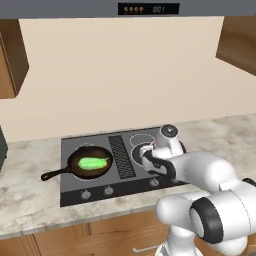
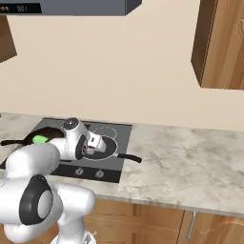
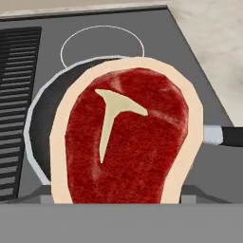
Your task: Place both pans onto different burners. Then place the corn and the steak on different pans.
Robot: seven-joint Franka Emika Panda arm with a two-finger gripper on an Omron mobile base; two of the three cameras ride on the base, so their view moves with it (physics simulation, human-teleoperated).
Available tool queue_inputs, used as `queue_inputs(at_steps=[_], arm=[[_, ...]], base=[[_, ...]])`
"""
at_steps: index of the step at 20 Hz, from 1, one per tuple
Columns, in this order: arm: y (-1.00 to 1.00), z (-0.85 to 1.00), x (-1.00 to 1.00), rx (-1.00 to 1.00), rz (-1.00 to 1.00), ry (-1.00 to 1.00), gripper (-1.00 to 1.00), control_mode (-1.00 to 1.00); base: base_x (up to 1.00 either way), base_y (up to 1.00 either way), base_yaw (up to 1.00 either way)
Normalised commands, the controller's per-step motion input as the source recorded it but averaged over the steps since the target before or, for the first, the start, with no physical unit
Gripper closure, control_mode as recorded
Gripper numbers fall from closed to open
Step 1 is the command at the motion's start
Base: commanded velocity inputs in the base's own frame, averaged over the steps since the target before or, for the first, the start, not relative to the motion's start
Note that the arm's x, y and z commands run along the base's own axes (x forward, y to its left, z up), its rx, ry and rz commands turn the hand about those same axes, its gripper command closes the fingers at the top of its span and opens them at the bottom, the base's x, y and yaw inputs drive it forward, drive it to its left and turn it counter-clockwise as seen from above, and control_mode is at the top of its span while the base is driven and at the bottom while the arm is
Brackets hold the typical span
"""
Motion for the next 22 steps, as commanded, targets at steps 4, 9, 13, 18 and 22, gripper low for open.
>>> queue_inputs(at_steps=[4, 9, 13, 18, 22], arm=[[0.00, -0.48, 0.24, 0.00, 0.00, 0.00, 1.00, -1.00], [0.00, -0.39, 0.25, 0.00, 0.00, 0.00, 1.00, -1.00], [0.00, -0.17, 0.29, 0.00, 0.00, 0.00, 1.00, -1.00], [0.00, -0.09, 0.33, 0.00, 0.00, 0.00, 1.00, -1.00], [0.00, -0.09, 0.24, 0.00, 0.00, 0.00, 1.00, -1.00]], base=[[0.00, 0.00, 0.00], [0.00, 0.00, 0.00], [0.00, 0.00, 0.00], [0.00, 0.00, 0.00], [0.00, 0.00, 0.00]])
